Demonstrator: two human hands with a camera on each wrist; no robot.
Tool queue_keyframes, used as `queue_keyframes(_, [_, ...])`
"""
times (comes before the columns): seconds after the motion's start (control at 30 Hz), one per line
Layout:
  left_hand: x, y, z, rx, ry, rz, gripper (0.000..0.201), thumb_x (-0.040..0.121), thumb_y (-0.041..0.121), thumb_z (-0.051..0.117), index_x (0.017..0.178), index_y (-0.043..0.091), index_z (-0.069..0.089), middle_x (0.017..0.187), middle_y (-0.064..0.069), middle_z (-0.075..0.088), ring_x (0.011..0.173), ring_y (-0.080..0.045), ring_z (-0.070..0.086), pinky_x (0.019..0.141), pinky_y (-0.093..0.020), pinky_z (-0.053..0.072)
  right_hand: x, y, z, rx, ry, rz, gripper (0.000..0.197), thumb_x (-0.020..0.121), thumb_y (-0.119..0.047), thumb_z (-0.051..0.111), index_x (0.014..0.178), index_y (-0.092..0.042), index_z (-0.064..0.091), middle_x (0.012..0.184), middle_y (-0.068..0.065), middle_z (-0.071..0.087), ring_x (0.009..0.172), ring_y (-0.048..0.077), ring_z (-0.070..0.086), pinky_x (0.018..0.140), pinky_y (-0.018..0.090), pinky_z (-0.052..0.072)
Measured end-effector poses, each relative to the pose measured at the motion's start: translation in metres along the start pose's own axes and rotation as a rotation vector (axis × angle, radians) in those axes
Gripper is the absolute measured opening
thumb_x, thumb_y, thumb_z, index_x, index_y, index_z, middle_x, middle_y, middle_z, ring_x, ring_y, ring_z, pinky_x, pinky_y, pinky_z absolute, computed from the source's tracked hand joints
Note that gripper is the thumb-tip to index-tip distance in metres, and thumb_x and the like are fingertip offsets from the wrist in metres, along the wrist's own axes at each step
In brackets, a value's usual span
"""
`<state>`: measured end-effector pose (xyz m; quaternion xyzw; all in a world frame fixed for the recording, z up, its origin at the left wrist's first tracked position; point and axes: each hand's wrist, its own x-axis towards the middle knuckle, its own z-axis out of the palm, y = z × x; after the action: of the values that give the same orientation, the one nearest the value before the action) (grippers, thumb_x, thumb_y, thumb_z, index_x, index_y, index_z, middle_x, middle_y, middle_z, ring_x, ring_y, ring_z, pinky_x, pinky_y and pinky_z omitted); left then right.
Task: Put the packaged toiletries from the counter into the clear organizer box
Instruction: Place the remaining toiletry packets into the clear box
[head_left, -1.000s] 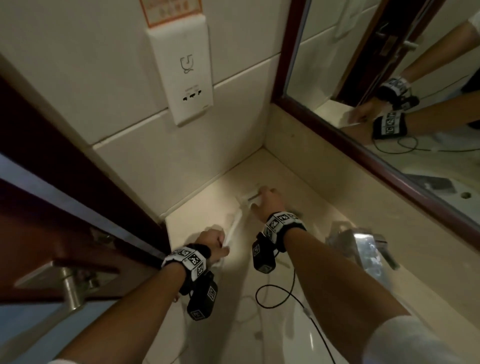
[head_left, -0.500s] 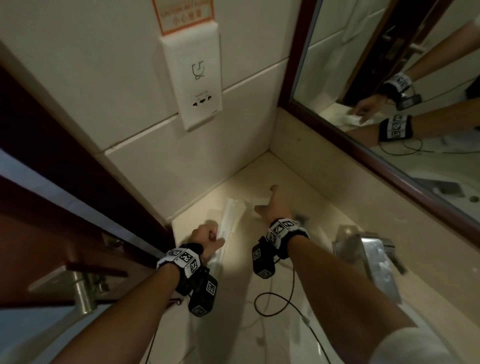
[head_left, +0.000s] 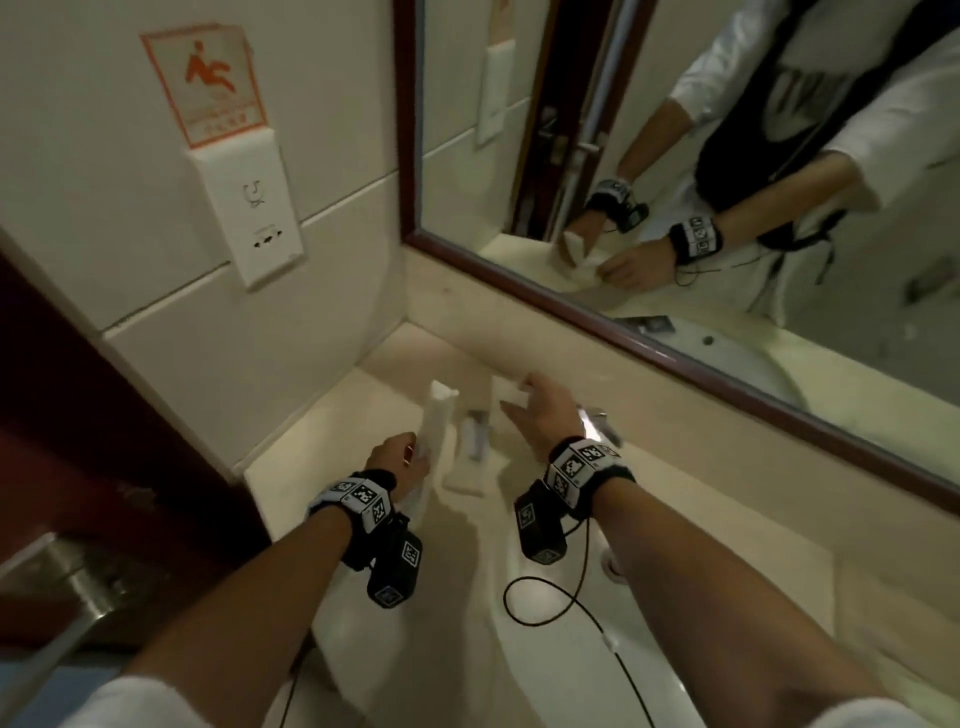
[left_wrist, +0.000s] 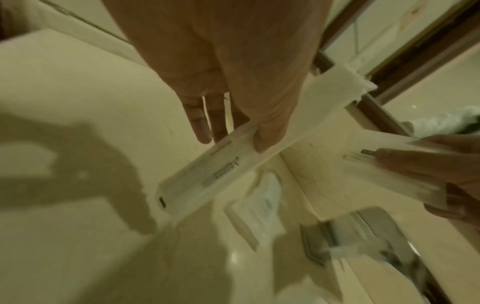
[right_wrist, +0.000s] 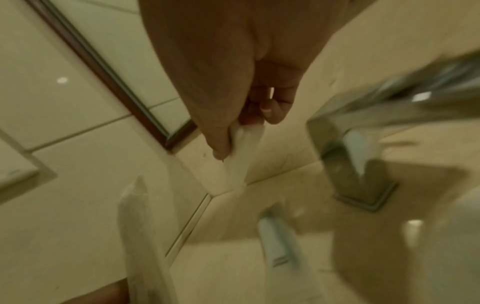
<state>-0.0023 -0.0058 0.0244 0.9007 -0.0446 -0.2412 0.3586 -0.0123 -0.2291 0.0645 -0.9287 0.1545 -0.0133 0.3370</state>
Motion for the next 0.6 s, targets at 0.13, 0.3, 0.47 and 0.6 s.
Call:
queue_keyframes(0.13, [-0.017, 0.049, 0.038, 0.064, -0.067, 0.095, 0.021, 0.091, 0.031, 0.052, 0.091, 0.010, 0.051, 0.100, -0.015, 0.065, 0.089, -0.032, 0.061, 0.069, -0.029, 0.040, -0.042, 0.042, -0.049, 0.011, 0.110, 0.083, 0.031, 0.081, -0.034, 0.071, 0.105, -0.017, 0.059, 0.102, 0.009, 0.069, 0.093, 0.030, 0.064, 0.074, 0.032, 0.050])
queue_keyframes(0.3, [-0.047, 0.108, 0.099, 0.131, -0.180, 0.194, 0.036, 0.090, 0.031, 0.055, 0.118, 0.009, 0.056, 0.114, -0.015, 0.064, 0.099, -0.029, 0.061, 0.078, -0.029, 0.044, -0.108, 0.110, -0.107, -0.061, 0.211, 0.186, 0.032, 0.085, -0.036, 0.067, 0.108, -0.015, 0.058, 0.104, 0.010, 0.066, 0.097, 0.030, 0.061, 0.076, 0.032, 0.046])
queue_keyframes(0.47, [-0.083, 0.161, 0.171, 0.169, -0.287, 0.353, 0.026, 0.089, 0.027, 0.056, 0.110, 0.011, 0.055, 0.110, -0.015, 0.059, 0.086, -0.025, 0.056, 0.074, -0.031, 0.046, -0.184, 0.183, -0.165, -0.087, 0.303, 0.319, 0.032, 0.085, -0.038, 0.066, 0.106, -0.016, 0.056, 0.104, 0.009, 0.067, 0.096, 0.031, 0.062, 0.073, 0.032, 0.045])
queue_keyframes(0.6, [-0.116, 0.201, 0.234, 0.294, -0.412, 0.381, 0.038, 0.091, 0.030, 0.053, 0.124, 0.011, 0.050, 0.118, -0.013, 0.059, 0.106, -0.029, 0.059, 0.089, -0.032, 0.045, -0.245, 0.241, -0.204, -0.074, 0.388, 0.442, 0.033, 0.085, -0.036, 0.068, 0.108, -0.015, 0.058, 0.106, 0.009, 0.067, 0.096, 0.030, 0.062, 0.076, 0.032, 0.047])
